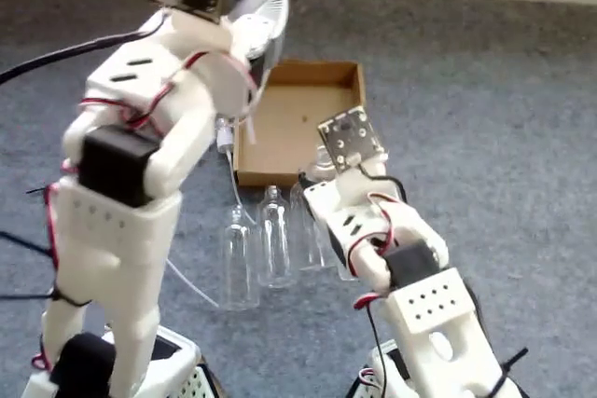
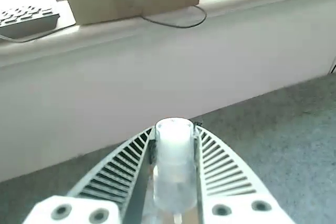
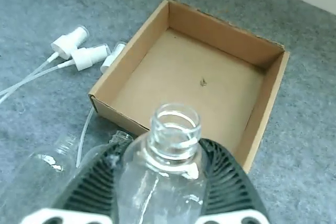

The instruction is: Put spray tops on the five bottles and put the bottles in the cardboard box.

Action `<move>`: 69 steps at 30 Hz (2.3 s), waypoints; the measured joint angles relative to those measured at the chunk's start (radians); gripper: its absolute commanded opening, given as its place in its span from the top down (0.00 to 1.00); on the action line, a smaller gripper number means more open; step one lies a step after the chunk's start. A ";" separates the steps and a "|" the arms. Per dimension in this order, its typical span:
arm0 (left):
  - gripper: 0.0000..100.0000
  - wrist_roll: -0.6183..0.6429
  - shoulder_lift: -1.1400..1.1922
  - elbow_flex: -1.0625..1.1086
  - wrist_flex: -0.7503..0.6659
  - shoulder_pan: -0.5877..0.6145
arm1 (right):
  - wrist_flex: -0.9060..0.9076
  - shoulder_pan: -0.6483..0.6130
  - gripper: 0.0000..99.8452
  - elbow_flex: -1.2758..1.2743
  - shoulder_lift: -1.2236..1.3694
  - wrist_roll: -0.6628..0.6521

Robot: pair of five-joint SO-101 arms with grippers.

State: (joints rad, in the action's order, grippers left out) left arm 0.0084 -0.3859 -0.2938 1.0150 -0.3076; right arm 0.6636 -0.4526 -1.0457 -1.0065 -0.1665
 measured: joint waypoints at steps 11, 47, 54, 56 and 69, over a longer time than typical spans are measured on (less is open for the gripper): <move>1.00 0.000 0.080 0.002 -0.121 -0.130 | -0.078 0.000 1.00 -0.173 -0.249 0.000; 1.00 0.000 0.002 0.178 -0.261 -0.255 | -0.095 -0.005 1.00 -0.173 -0.270 0.000; 1.00 0.000 0.002 0.189 -0.261 -0.255 | -0.095 -0.005 1.00 -0.173 -0.270 0.000; 1.00 0.000 0.002 0.189 -0.261 -0.255 | -0.095 -0.005 1.00 -0.173 -0.270 0.000; 1.00 0.000 0.002 0.189 -0.328 -0.253 | -0.095 -0.005 1.00 -0.173 -0.270 0.000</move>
State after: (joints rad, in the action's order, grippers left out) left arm 0.0084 -0.3844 -0.1051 0.6866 -0.5608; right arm 0.5685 -0.4572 -1.2190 -1.2766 -0.1665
